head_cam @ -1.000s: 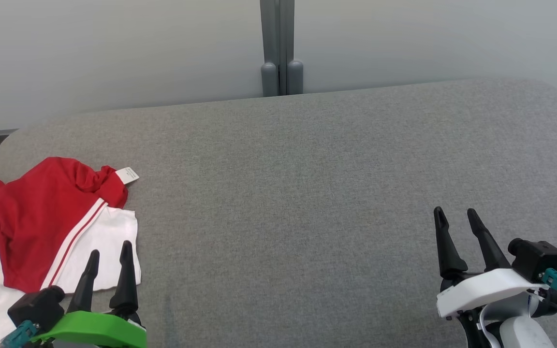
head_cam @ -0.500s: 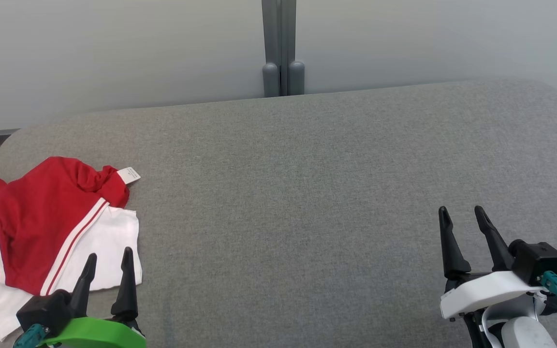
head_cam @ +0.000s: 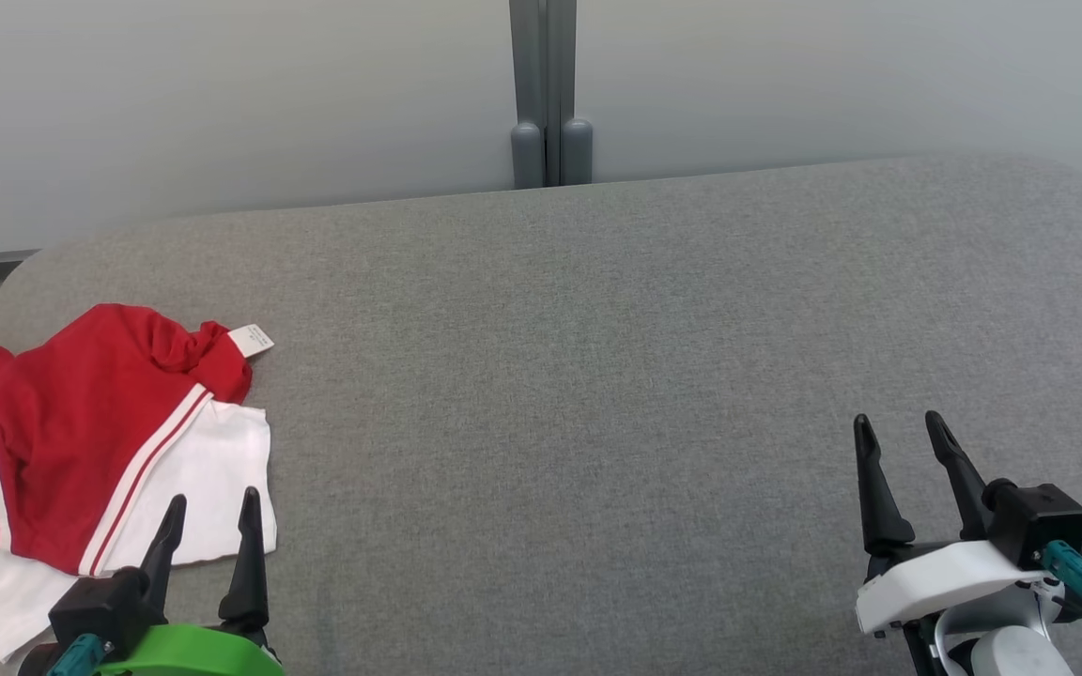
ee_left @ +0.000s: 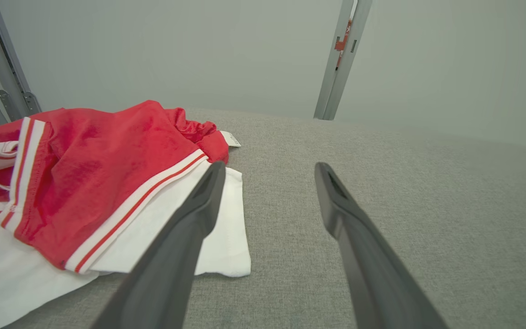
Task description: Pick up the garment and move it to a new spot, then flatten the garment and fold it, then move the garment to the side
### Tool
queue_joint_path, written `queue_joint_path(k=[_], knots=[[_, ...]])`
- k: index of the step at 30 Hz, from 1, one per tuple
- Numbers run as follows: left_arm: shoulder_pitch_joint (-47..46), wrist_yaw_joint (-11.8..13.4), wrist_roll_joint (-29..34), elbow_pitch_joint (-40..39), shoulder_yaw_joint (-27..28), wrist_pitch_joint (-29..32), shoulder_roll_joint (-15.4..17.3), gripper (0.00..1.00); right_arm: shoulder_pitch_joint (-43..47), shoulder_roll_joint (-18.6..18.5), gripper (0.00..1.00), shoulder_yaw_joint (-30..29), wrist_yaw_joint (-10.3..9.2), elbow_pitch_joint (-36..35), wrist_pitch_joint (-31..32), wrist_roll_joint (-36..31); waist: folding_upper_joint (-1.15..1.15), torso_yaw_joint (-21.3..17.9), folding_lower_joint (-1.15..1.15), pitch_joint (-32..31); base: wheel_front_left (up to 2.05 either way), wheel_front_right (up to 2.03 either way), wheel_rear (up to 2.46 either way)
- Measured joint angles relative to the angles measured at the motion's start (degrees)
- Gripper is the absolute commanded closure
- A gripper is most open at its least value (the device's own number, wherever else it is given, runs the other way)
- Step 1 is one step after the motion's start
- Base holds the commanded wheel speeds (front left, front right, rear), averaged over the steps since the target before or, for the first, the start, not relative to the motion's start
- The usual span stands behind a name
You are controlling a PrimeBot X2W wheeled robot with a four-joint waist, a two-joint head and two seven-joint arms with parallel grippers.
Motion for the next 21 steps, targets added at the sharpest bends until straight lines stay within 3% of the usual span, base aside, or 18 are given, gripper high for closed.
queue_joint_path(k=[21], knots=[[0.0,-0.1,5.6,2.5,-0.5,-2.1,0.6,0.00,0.7,0.0,0.00,0.7,0.00,0.4,-2.1,-7.6,0.00,0.2,0.00,-0.5,0.00,0.00,0.00]])
